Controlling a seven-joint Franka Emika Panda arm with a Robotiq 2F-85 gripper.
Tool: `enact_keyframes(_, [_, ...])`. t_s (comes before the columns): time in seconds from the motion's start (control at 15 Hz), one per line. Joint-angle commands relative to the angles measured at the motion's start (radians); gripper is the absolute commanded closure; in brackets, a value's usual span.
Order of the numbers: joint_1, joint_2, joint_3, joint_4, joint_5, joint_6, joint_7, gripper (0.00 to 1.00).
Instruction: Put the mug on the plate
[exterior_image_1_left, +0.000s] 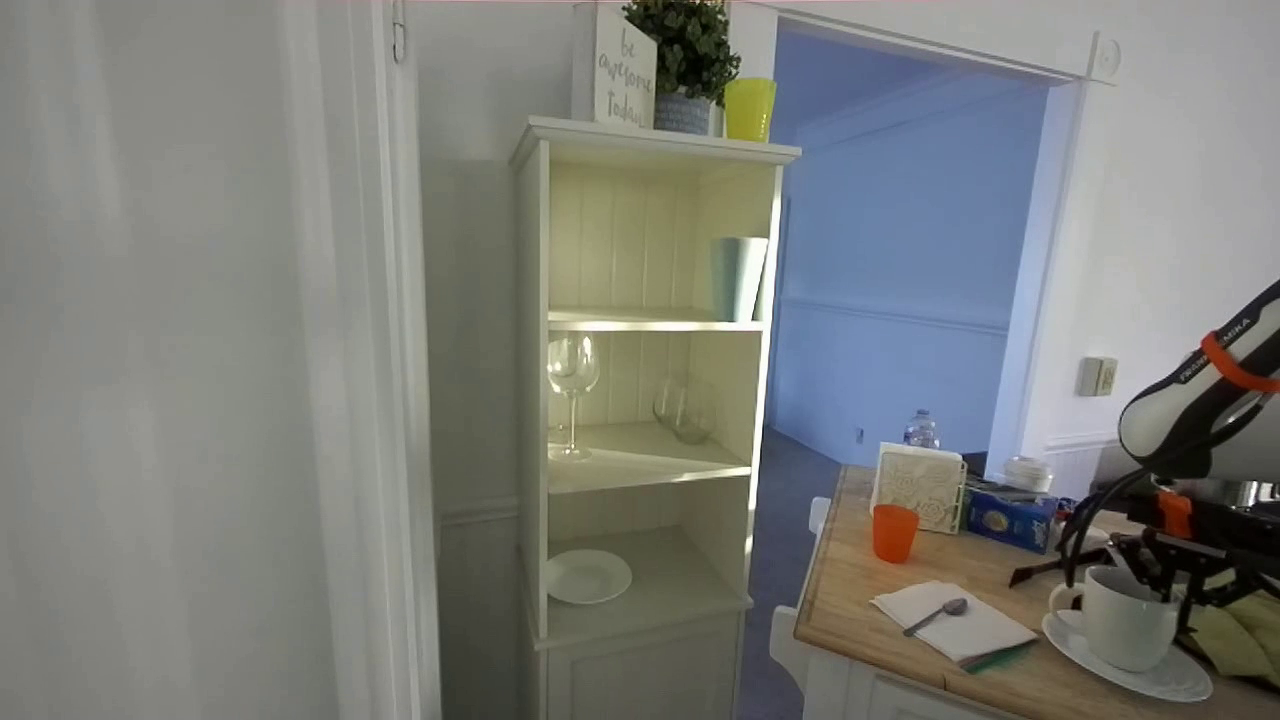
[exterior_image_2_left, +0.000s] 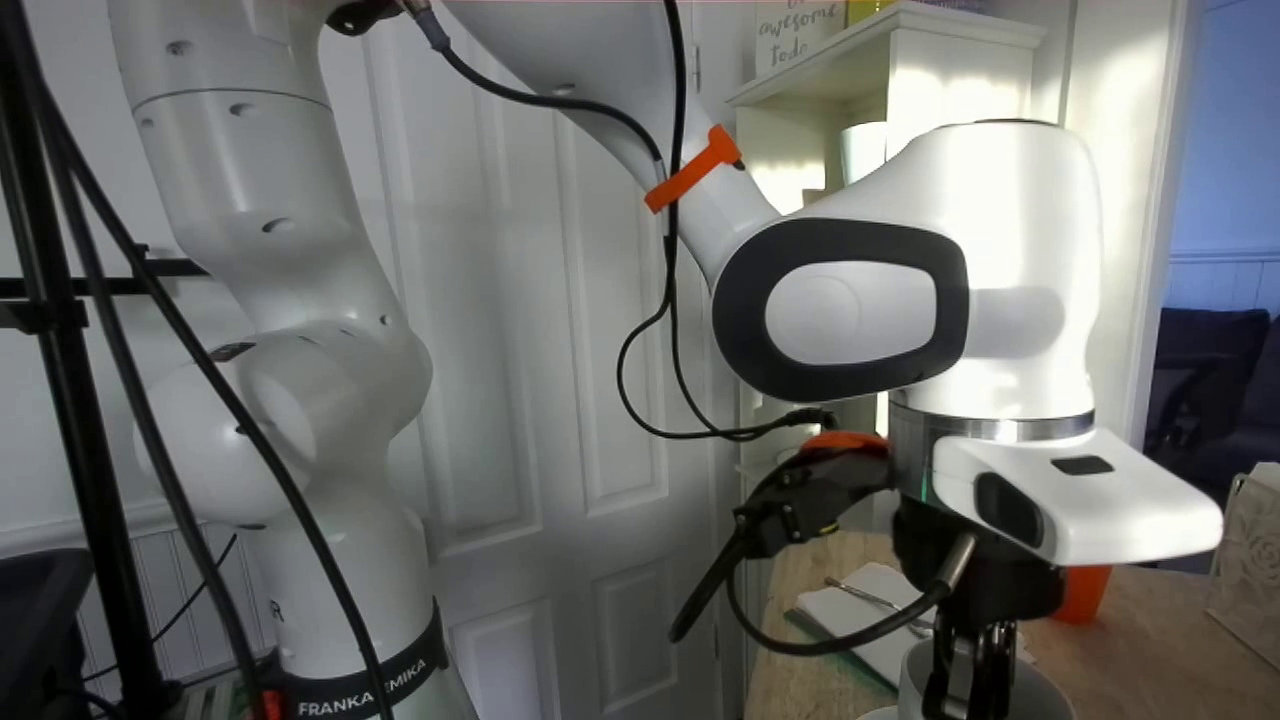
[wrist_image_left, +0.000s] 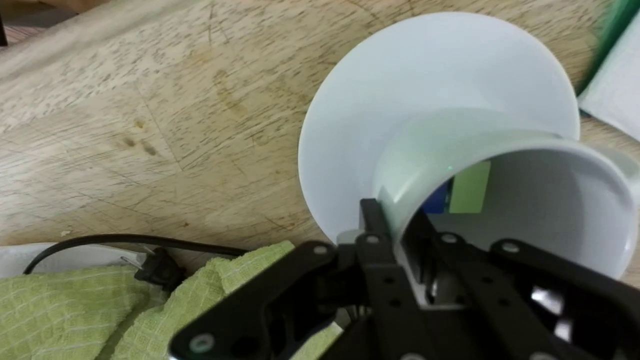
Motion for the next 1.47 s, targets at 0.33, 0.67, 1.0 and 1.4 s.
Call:
enact_keyframes(0.33, [-0.014,-0.038,0.001,-0.024,-0.046,0.016,-0.007,0.16])
enact_keyframes(0.67, [-0.038,-0.155,0.007,-0.073,-0.143,0.021,-0.047,0.0])
enact_keyframes(1.0, [-0.047,-0.35,0.008,-0.175,-0.145,-0.025,-0.296,0.0])
enact_keyframes(1.4, [-0.025,-0.427,-0.011,-0.121,-0.113,-0.016,-0.577,0.0])
